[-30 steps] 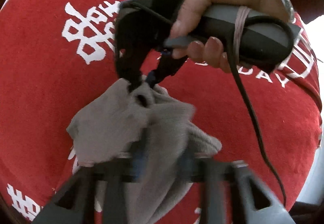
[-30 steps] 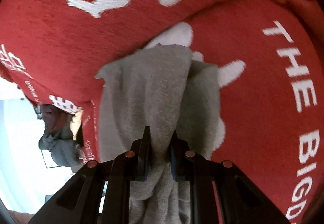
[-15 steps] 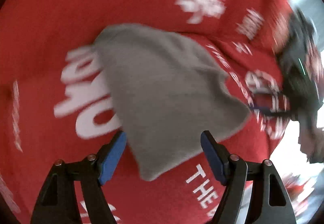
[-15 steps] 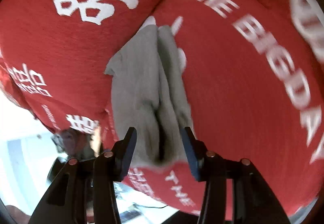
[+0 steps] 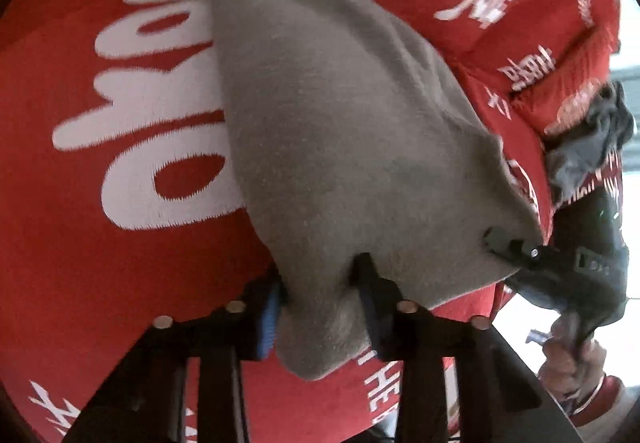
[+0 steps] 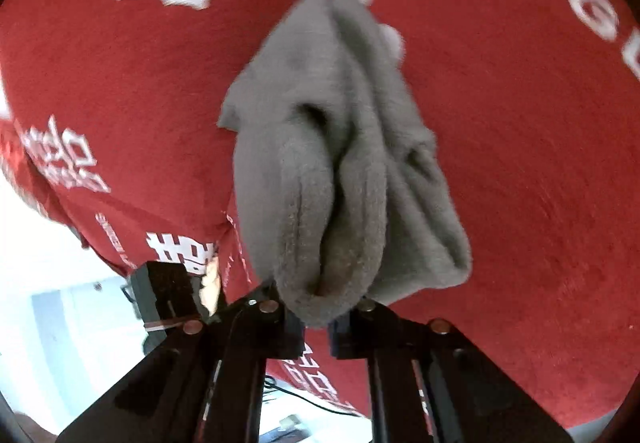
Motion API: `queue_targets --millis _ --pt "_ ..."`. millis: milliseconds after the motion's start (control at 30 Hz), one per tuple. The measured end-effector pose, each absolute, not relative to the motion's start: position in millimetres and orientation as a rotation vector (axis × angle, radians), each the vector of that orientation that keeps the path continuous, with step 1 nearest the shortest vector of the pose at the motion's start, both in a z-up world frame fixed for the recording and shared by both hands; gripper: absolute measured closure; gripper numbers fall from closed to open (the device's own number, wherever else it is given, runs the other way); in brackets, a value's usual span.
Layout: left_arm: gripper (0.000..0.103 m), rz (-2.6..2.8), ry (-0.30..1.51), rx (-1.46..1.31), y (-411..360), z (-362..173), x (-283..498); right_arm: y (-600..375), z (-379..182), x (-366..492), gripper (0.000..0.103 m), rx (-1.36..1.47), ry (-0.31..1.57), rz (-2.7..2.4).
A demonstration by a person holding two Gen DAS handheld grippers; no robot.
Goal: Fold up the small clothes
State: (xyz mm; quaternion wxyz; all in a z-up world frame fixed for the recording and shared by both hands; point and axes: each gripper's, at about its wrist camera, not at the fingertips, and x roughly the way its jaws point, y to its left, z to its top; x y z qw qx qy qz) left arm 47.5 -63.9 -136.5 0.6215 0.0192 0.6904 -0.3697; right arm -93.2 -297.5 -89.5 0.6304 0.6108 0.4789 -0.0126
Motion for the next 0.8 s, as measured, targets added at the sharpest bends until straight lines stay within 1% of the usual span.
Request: queue_targets --millis 67,133,233,300,367,433,533,567,667,733,800 --pt "0.073 -0.856 1.571 0.062 -60 -134 45 -294 -81 -98 0.095 1.370 1.094 -0.047" --pt "0.073 -0.843 1.573 0.096 -56 -141 41 -289 -86 -109 0.095 1.360 1.123 -0.098" --pt "0.073 -0.829 1.593 0.118 -54 -156 36 -286 -118 -123 0.095 1.388 1.198 -0.162" --pt "0.073 -0.826 1.573 0.122 -52 -156 33 -286 -131 -128 0.095 1.411 1.207 -0.173" --pt "0.073 -0.818 1.566 0.120 -52 -156 31 -286 -130 -128 0.095 1.413 1.205 -0.164" --pt "0.073 -0.814 1.570 0.111 -49 -157 31 -288 -124 -127 0.090 1.416 1.225 -0.136" --pt "0.073 -0.814 1.575 0.106 -47 -158 34 -303 -108 -133 0.087 1.371 1.261 -0.151" --pt "0.073 -0.814 1.573 0.111 -49 -157 33 -310 -98 -133 0.085 1.346 1.252 -0.158" --pt "0.073 -0.811 1.560 0.132 -48 -156 32 -324 -74 -120 0.072 1.258 1.233 -0.168" --pt "0.073 -0.805 1.554 0.133 -47 -153 32 -336 -61 -104 0.046 1.201 1.201 -0.166" --pt "0.073 -0.794 1.553 0.131 -46 -151 32 -344 -58 -89 0.045 1.185 1.174 -0.150"
